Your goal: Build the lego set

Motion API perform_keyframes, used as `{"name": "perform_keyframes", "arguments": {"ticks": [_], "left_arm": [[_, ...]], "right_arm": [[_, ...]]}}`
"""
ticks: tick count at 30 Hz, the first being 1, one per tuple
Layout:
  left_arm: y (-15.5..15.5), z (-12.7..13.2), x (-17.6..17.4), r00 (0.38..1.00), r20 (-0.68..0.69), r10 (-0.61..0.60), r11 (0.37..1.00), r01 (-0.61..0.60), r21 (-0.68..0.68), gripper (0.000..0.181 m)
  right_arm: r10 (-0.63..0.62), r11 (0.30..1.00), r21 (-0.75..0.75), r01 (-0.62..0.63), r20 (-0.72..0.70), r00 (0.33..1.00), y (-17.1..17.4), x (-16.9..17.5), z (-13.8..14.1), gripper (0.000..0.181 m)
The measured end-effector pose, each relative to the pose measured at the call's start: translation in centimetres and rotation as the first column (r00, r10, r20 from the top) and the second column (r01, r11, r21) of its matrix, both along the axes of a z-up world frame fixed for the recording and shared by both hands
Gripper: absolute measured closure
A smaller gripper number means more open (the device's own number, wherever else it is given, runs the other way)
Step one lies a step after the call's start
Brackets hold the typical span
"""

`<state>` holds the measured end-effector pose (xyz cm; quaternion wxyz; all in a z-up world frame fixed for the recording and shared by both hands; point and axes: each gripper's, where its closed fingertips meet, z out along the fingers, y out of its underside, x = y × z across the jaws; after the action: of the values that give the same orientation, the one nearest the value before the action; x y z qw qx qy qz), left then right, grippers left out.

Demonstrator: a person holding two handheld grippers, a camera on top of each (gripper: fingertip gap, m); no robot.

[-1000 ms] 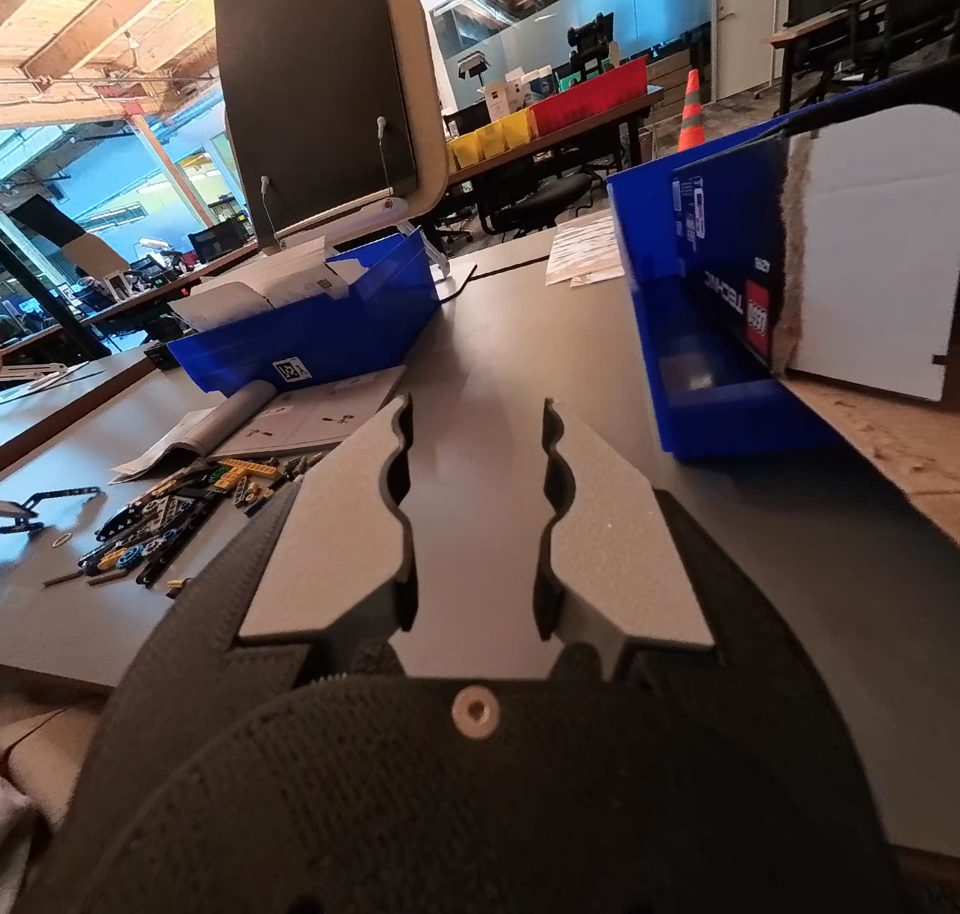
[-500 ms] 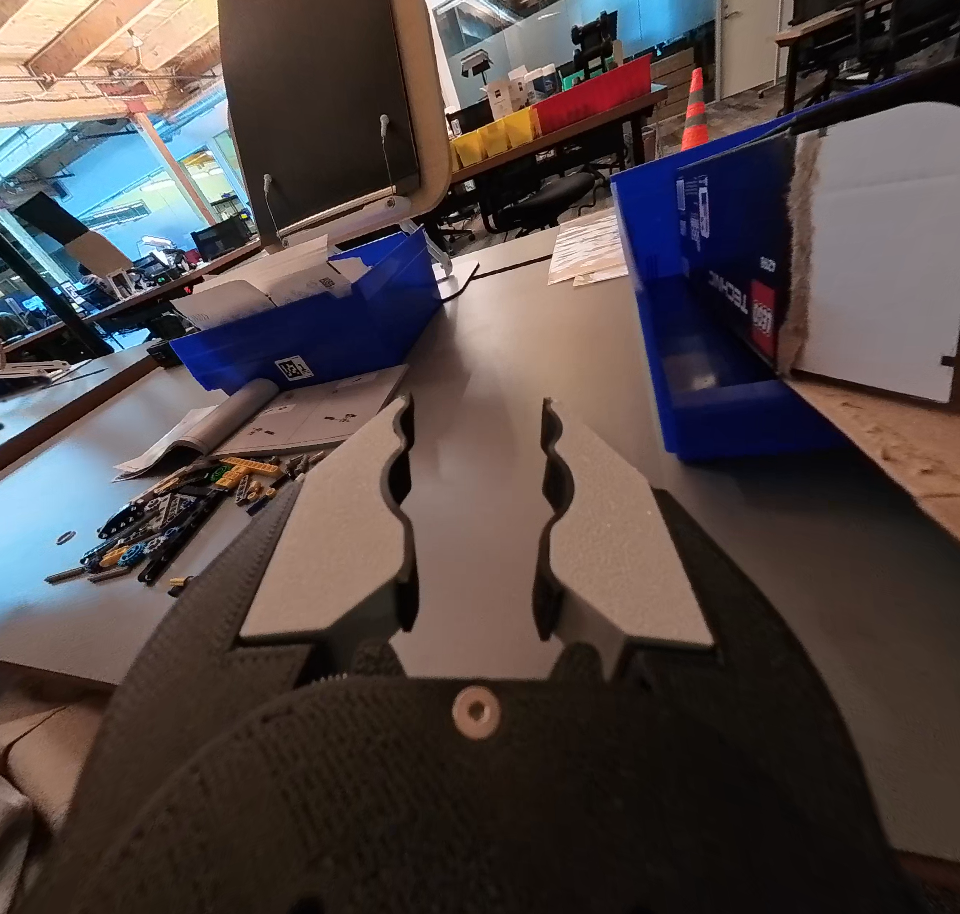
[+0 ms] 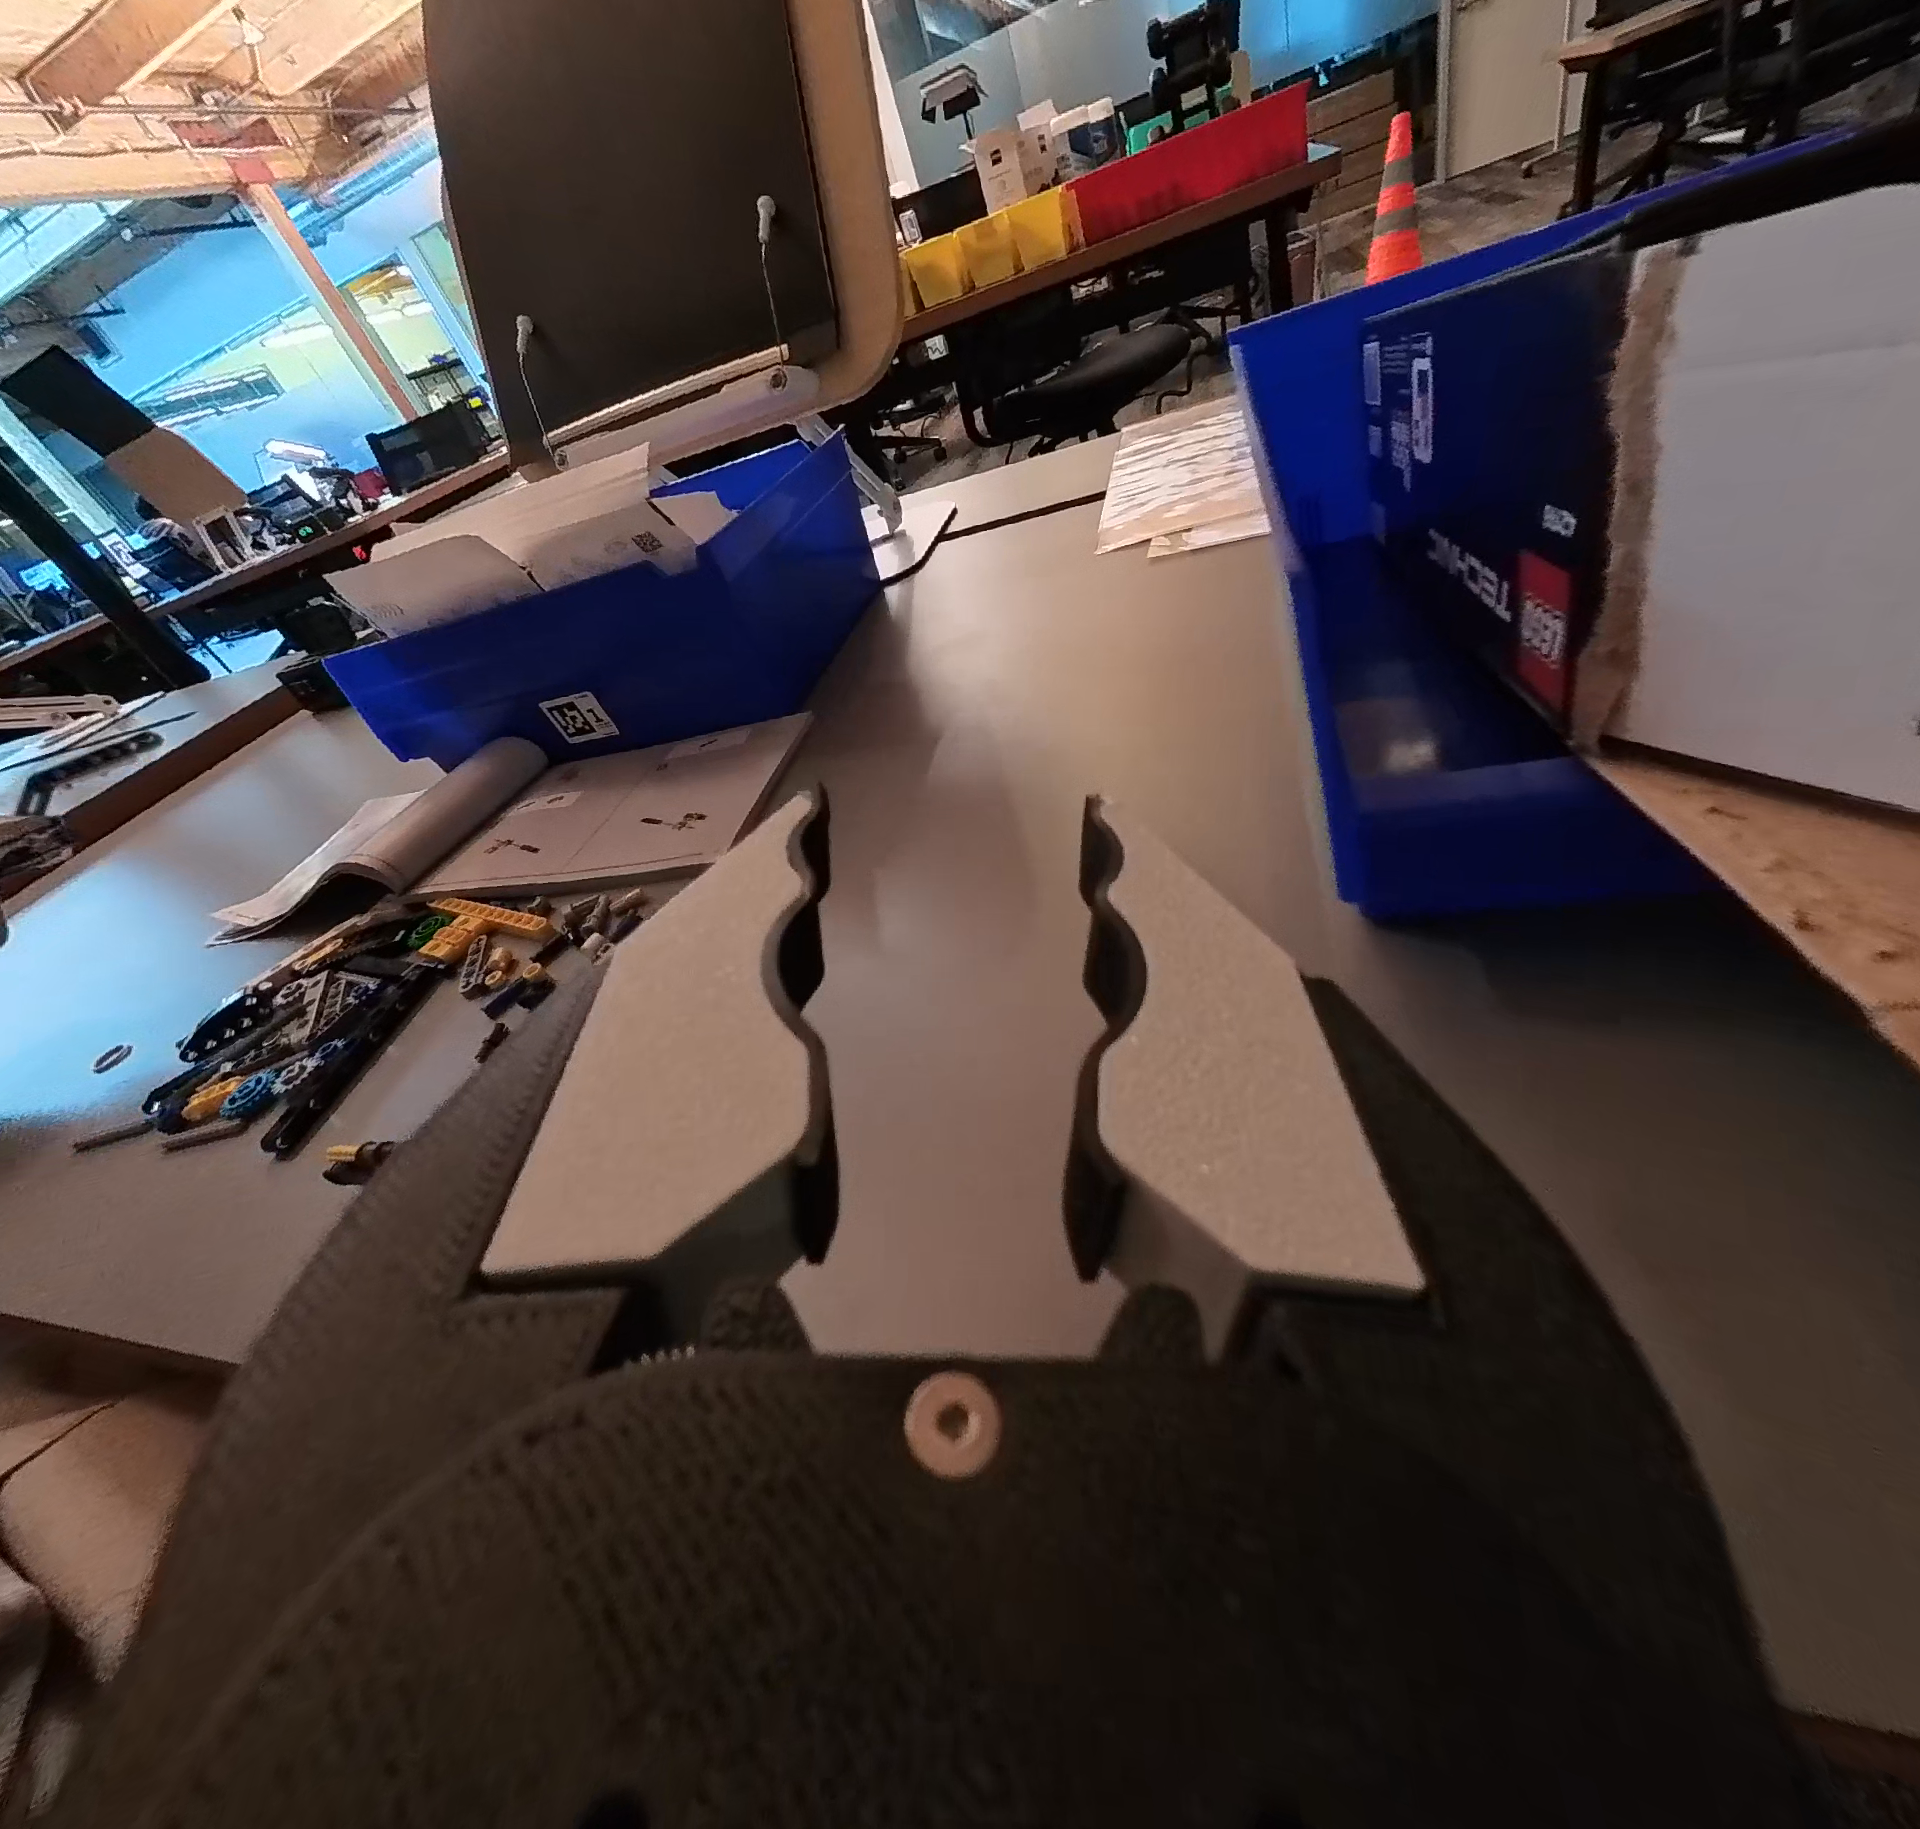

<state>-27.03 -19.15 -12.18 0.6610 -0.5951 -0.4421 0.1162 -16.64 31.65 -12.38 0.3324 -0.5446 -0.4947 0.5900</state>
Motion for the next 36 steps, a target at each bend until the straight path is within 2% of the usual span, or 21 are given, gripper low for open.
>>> {"name": "perform_keyframes", "arguments": {"ticks": [7,13,36], "left_arm": [[-0.3,-0.6,-0.2,0.999,-0.009,0.033,0.998,-0.034,-0.054,0.176],[-0.2,-1.4,-0.3,1.0,0.018,0.014,0.999,-0.013,-0.044,0.176],[0.1,-0.5,0.3,0.996,0.038,-0.076,0.989,0.071,0.13,0.175]], "right_arm": [[0.003,1.0,-0.005,-0.003,0.012,1.0,0.0,-0.2,-0.2,0.134],[-0.008,1.0,-0.007,0.008,0.019,1.0,0.1,-0.3,-0.3,0.134],[-0.006,1.0,-0.017,0.006,0.008,1.0,0.2,-0.2,-0.1,0.134]]}}
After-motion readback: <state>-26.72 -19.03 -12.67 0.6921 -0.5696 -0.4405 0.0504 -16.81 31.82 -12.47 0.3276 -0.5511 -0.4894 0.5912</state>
